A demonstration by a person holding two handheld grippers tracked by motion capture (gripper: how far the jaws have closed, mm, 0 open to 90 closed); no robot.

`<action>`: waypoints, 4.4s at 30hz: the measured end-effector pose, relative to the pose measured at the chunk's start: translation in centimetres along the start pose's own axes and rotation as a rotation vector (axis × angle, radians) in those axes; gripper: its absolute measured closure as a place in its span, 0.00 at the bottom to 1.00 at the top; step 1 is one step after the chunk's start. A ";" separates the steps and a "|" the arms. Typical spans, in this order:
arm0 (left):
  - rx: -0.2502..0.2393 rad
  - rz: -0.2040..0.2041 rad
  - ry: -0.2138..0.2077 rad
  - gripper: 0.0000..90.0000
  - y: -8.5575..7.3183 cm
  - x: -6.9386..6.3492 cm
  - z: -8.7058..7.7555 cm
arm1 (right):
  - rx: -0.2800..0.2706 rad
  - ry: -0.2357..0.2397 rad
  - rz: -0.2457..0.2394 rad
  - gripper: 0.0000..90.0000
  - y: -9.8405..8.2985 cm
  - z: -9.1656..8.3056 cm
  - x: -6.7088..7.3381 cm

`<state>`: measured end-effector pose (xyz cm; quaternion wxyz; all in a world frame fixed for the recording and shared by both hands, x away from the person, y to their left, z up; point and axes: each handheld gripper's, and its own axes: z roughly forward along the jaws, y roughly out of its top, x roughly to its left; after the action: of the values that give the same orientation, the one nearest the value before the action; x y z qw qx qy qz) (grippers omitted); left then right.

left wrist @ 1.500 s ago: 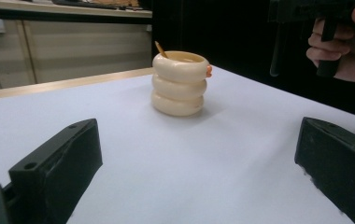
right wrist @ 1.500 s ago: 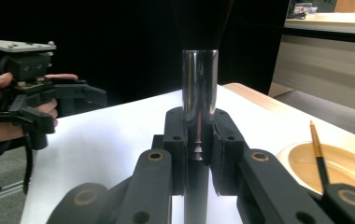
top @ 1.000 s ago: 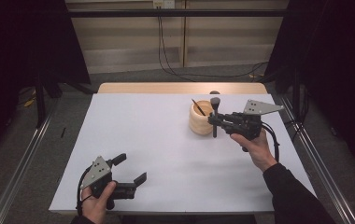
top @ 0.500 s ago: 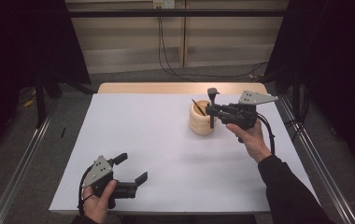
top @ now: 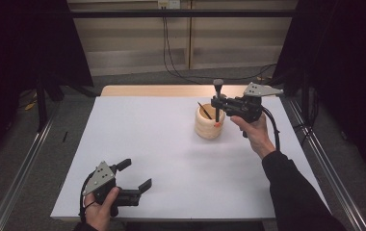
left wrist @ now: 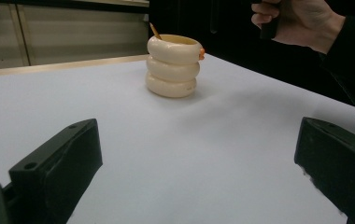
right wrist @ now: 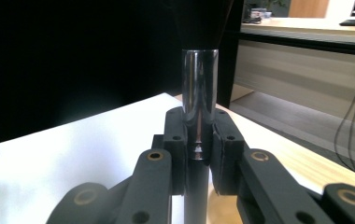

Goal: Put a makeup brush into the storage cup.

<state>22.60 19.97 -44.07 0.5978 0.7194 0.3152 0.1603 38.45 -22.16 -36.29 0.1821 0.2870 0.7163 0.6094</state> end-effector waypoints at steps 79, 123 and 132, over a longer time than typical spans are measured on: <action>-0.027 0.027 0.003 0.01 0.1 0.9 -0.5 | 0.084 -0.147 0.065 0.88 -5.6 4.5 -3.3; -0.028 0.021 -0.006 0.00 0.0 1.0 -0.5 | 0.073 -0.177 0.106 0.01 -5.7 4.3 -2.9; -0.032 0.011 -0.008 0.00 0.1 1.3 -0.3 | 0.076 -0.251 0.082 0.02 -5.7 3.8 -2.6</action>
<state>23.39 21.00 -44.13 0.6095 0.7121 0.3065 0.1658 41.71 -21.43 -42.84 0.2343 0.3969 0.6980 0.5481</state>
